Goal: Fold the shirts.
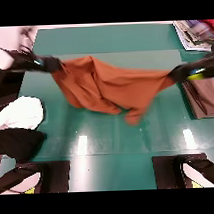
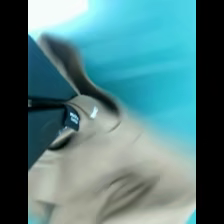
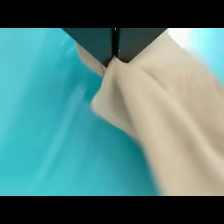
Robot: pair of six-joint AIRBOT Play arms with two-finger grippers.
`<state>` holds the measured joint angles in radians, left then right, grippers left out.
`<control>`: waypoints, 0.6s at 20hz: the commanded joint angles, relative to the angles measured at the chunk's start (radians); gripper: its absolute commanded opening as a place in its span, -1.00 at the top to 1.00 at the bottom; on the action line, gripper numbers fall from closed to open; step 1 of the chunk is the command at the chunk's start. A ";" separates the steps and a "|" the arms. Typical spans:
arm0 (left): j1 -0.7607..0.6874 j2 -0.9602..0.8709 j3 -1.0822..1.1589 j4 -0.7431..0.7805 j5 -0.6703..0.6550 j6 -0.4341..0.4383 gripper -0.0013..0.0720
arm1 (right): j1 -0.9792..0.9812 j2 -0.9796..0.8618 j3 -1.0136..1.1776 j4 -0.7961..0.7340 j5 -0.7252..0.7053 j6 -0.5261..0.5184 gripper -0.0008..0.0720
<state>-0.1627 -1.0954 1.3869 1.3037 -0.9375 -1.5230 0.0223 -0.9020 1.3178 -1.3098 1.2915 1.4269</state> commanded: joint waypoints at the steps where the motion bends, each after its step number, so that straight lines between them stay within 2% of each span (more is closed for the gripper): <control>1: 0.025 0.202 0.144 0.074 0.011 0.036 0.90 | -0.129 0.140 0.232 -0.078 0.043 0.008 0.93; 6: 0.025 0.376 0.340 0.073 0.008 0.039 0.90 | -0.257 0.203 0.432 -0.078 0.079 0.009 0.93; 12: 0.025 0.370 0.441 0.034 -0.066 0.040 0.90 | -0.340 0.034 0.631 -0.069 0.273 0.014 0.93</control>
<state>-0.1387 -0.7246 1.7901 1.3460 -0.9615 -1.4834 -0.2867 -0.7975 1.8645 -1.3716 1.4647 1.4357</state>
